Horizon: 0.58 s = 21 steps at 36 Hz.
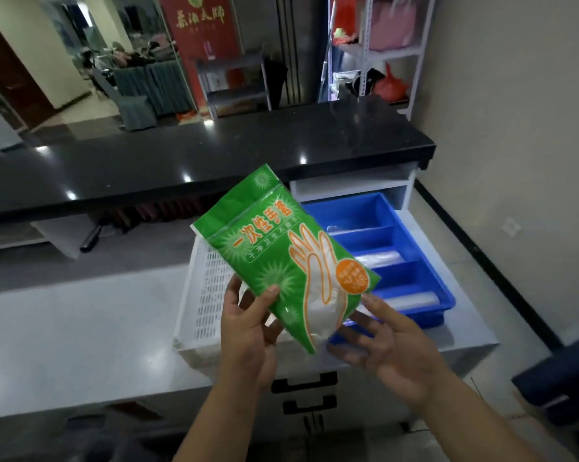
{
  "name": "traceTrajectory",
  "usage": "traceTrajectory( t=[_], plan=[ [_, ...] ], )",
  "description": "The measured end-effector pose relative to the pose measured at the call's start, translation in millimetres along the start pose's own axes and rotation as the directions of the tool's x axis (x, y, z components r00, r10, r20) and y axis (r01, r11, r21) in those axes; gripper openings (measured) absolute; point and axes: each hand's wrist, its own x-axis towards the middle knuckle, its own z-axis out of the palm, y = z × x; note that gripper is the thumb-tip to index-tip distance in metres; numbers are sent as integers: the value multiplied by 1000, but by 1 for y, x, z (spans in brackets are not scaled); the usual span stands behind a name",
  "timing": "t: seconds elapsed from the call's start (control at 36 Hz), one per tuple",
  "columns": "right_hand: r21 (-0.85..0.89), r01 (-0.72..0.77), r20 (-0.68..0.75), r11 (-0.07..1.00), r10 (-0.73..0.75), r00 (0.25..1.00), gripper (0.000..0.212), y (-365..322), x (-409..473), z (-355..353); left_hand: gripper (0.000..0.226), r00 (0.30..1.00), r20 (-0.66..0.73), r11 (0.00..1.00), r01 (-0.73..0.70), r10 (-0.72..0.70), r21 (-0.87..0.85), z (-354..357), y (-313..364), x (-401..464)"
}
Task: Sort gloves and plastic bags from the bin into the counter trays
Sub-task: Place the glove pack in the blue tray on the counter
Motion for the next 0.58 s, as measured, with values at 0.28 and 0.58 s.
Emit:
traceTrajectory(
  t=[0.28, 0.58],
  plan=[
    [55, 122, -48, 991, -120, 992, 44, -34, 16, -26, 60, 987, 158, 995, 29, -44, 95, 43, -19, 7],
    [-233, 147, 109, 961, -125, 986, 49, -115, 40, -33, 82, 635, 686, 879, 478, -355, 13, 23, 78, 89]
  ],
)
